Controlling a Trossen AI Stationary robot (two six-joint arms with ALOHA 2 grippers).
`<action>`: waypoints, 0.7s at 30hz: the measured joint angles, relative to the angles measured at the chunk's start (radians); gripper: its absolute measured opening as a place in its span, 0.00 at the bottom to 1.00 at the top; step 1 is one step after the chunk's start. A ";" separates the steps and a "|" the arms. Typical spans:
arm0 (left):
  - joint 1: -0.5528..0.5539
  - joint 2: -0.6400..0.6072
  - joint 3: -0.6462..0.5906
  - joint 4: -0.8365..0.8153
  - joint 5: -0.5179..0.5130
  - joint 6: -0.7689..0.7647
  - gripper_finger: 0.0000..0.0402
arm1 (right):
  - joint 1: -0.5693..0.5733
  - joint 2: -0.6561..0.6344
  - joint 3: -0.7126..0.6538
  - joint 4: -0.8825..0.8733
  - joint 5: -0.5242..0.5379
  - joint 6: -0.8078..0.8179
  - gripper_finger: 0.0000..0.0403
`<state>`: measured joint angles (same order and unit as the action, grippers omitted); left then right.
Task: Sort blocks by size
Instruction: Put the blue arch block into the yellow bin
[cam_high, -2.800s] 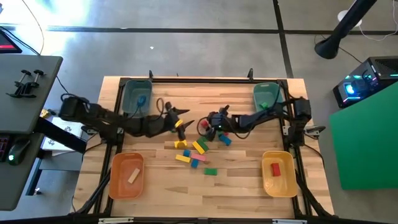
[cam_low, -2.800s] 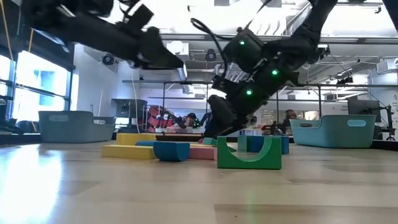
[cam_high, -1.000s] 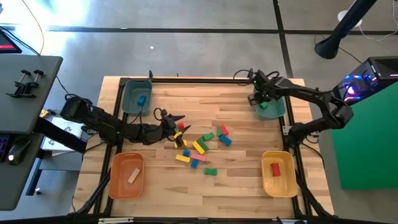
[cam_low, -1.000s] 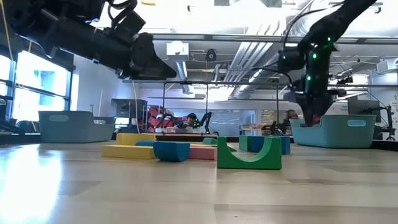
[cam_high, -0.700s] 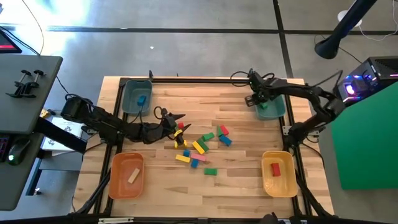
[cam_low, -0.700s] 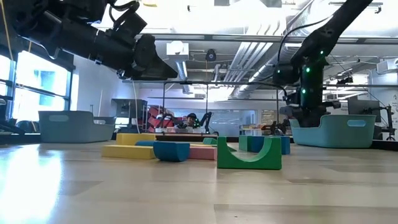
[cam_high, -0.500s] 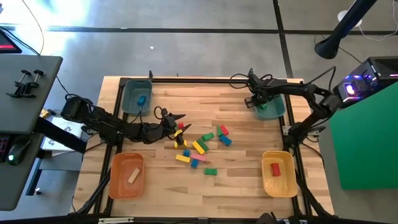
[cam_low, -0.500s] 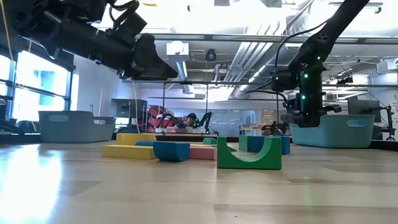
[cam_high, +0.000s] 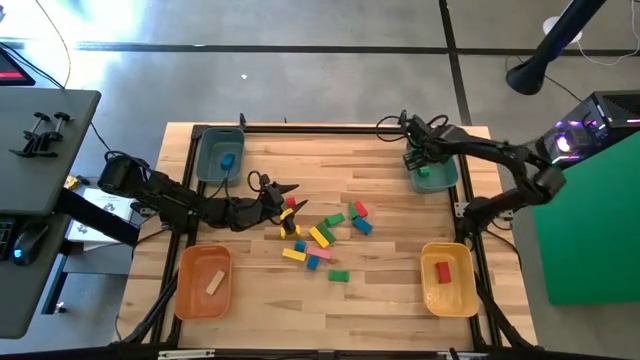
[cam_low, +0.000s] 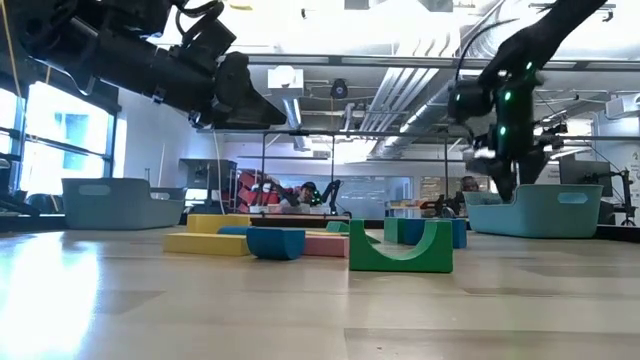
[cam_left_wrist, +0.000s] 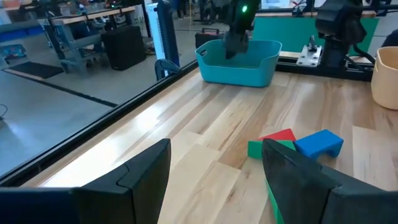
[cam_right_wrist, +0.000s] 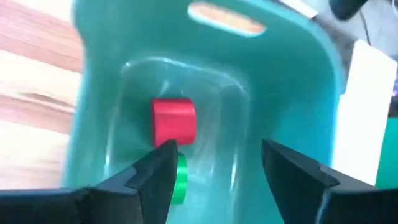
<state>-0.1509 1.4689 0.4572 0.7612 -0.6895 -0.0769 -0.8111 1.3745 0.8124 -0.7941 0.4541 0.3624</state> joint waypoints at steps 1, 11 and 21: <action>0.000 0.000 0.000 0.000 0.000 0.000 0.59 | 0.012 -0.033 0.000 -0.009 0.005 0.008 0.56; 0.013 0.000 0.000 0.072 0.000 0.022 0.59 | 0.458 -0.245 -0.035 0.219 0.033 0.001 0.49; 0.013 0.000 0.001 0.127 0.042 0.007 0.59 | 0.987 -0.191 -0.287 0.889 0.018 -0.160 0.48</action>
<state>-0.1375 1.4689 0.4583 0.8886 -0.6470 -0.0703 0.1762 1.1840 0.5257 0.0949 0.4725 0.2023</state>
